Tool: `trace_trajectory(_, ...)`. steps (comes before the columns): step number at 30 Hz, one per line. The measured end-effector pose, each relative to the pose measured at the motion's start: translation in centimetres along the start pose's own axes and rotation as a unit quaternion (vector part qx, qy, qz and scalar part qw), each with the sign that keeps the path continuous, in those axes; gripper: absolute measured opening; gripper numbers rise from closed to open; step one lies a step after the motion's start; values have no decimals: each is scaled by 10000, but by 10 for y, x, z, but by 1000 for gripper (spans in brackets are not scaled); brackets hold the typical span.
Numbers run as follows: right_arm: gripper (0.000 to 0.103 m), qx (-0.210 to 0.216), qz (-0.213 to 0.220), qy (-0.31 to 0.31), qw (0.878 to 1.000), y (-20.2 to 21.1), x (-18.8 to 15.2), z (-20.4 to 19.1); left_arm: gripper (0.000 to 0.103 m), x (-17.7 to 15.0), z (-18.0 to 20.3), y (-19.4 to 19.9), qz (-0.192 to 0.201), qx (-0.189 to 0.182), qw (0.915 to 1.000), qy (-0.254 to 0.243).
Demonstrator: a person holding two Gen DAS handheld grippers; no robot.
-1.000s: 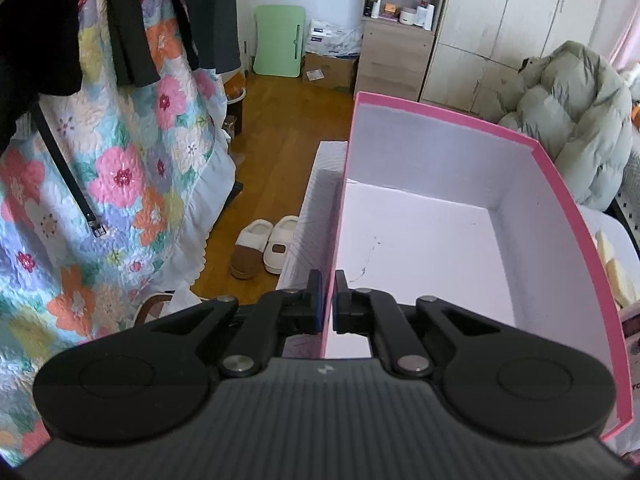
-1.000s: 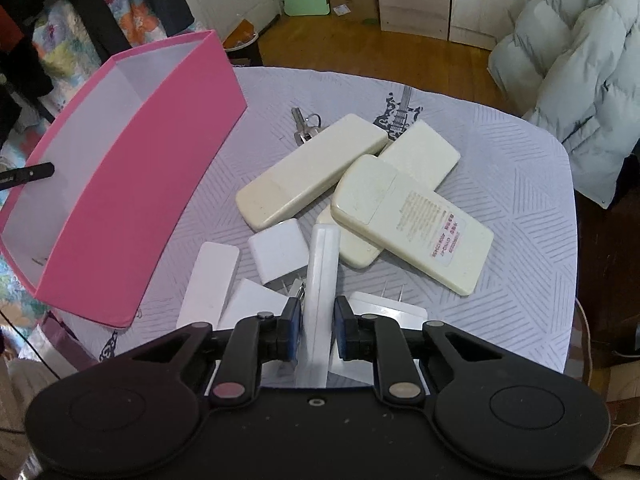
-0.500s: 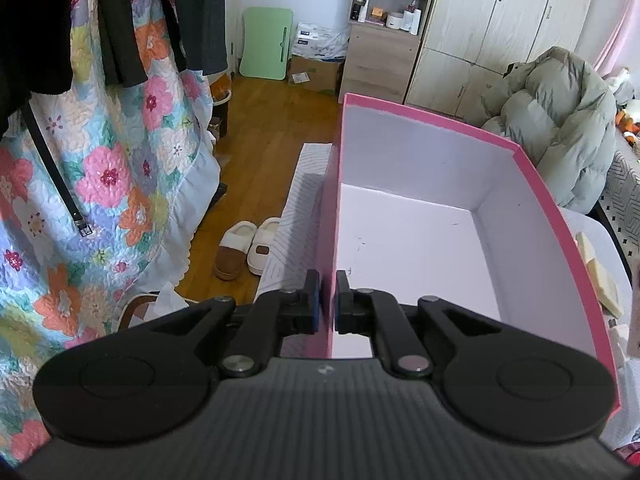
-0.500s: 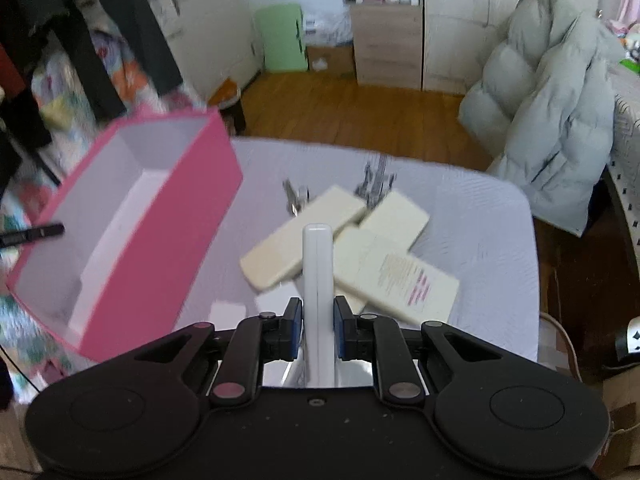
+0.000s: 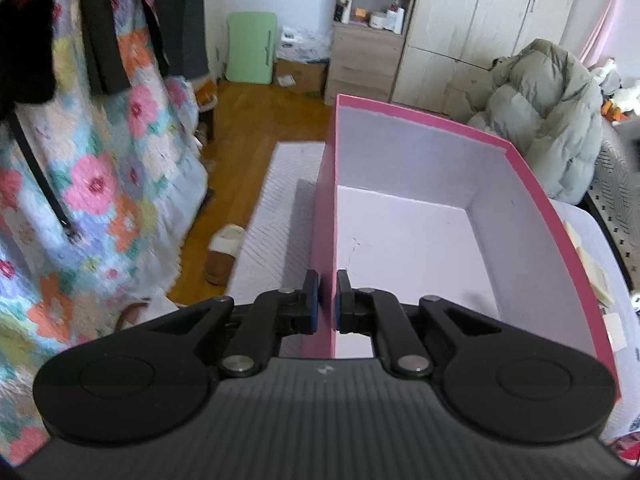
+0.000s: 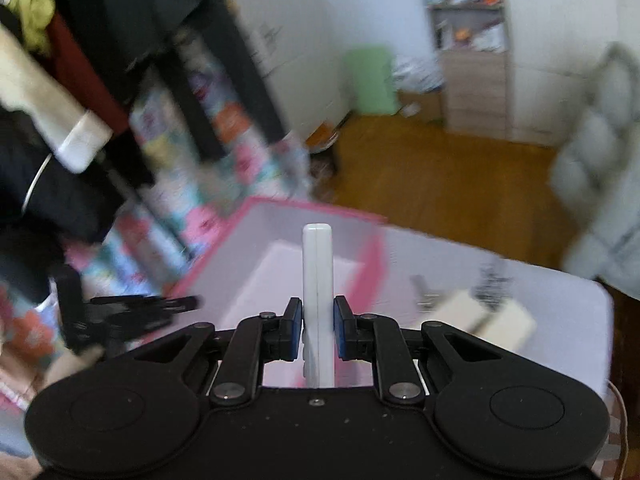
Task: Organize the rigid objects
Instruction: 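Lift the white remote and carry it into the pink box with the right gripper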
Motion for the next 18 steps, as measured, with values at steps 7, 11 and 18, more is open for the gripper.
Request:
trace_trajectory(7, 20, 705, -1006, -626, 9904, -115, -8, -54, 7, -1, 8, 5, 105, -72, 9999, -96)
trace_trajectory(11, 20, 726, -1283, -1405, 9791, -162, -35, -44, 6, -3, 4, 4, 108, -84, 9999, -61)
trace_trajectory(18, 20, 774, -1341, -2241, 9622, -200, -52, -29, 6, -2, 3, 7, 154, -162, 9997, -68)
Point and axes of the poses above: each gripper's, at about its wrist camera, not at the fingertips, and y roughly against the way its jaws point, z to its right, x to its top, the point moved 7 cm from there along -y, roughly the way its jaws point, and after that the axes turned 8 degrees about z, right-handed, at the moved point
